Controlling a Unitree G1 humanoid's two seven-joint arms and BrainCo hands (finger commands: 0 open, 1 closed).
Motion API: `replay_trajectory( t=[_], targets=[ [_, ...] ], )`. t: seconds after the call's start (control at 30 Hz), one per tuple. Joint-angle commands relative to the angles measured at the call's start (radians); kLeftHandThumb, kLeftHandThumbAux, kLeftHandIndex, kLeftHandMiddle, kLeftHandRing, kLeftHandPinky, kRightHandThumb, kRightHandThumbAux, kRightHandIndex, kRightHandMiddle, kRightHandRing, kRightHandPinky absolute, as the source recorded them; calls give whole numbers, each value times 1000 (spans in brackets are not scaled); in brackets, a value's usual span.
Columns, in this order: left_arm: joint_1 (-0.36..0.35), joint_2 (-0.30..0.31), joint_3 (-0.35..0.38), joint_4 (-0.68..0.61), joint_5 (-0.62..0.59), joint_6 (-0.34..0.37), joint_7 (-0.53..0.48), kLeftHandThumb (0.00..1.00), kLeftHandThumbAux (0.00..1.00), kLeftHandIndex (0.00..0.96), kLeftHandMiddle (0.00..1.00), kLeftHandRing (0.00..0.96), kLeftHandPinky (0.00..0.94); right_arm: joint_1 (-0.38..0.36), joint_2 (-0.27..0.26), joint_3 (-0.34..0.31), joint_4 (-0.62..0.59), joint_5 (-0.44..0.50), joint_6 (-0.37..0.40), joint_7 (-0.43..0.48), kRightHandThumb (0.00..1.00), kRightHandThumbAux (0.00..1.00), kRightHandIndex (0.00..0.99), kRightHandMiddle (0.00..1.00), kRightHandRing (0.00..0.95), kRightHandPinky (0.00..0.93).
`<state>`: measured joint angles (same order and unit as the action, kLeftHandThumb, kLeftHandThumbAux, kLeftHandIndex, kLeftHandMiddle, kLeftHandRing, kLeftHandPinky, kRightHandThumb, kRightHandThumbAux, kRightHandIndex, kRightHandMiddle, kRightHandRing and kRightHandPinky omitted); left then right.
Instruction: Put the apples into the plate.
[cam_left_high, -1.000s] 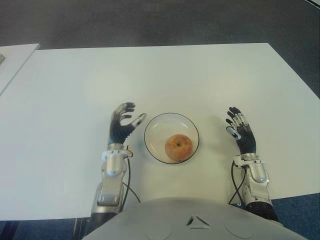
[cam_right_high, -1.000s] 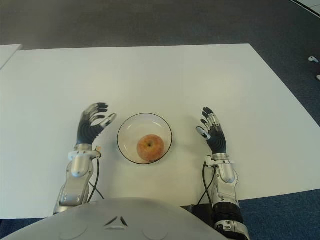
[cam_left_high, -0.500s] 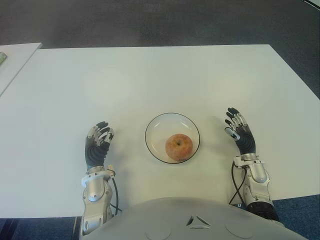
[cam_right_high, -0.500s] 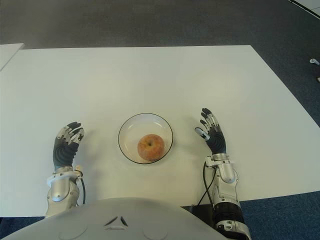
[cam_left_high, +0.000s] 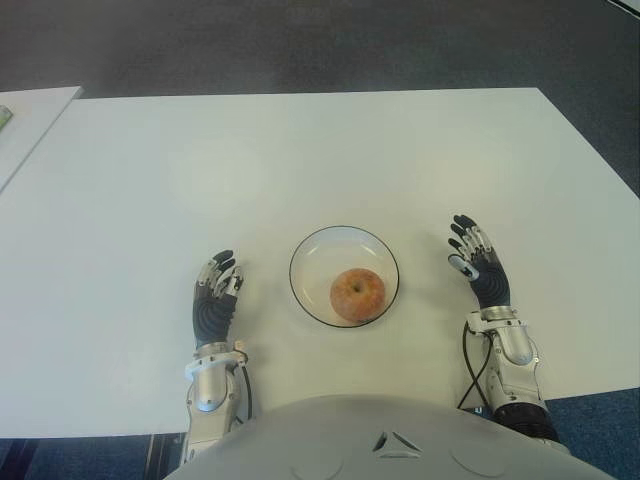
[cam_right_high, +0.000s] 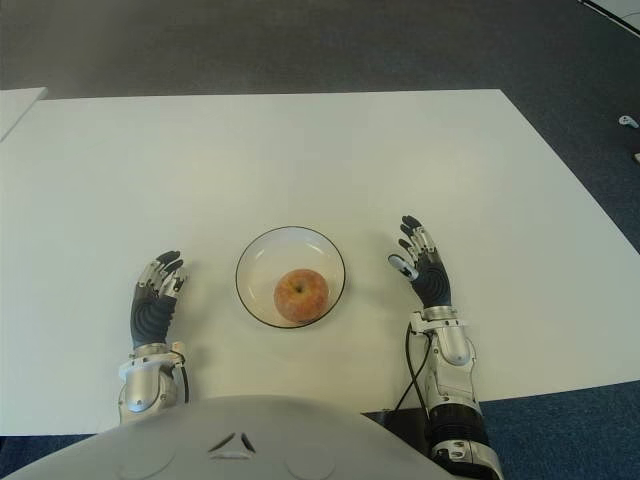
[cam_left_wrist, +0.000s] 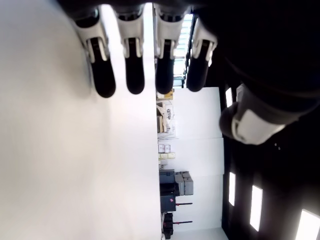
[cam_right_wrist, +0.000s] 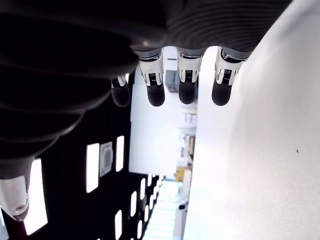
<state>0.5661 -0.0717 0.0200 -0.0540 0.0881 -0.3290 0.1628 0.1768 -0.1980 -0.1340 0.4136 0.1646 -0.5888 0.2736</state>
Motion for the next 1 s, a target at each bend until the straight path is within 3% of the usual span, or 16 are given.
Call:
replay_trajectory(
  t=[0.03, 0.5, 1.0],
  targets=[
    [6, 17, -20, 139, 14, -17, -25, 116, 521, 224, 203, 215, 259, 112, 47, 36, 198, -33, 129, 1, 122, 509, 29, 42, 2, 0],
    [-33, 28, -60, 271, 34, -172, -43, 143, 543, 193, 213, 235, 285, 102, 46, 37, 209, -33, 115, 4, 121, 501, 38, 49, 2, 0],
    [-62, 71, -48, 341, 24, -233, -51, 130, 564, 194, 212, 228, 265, 107, 71, 49, 196, -40, 108, -16, 131, 519, 47, 61, 16, 14]
  ],
)
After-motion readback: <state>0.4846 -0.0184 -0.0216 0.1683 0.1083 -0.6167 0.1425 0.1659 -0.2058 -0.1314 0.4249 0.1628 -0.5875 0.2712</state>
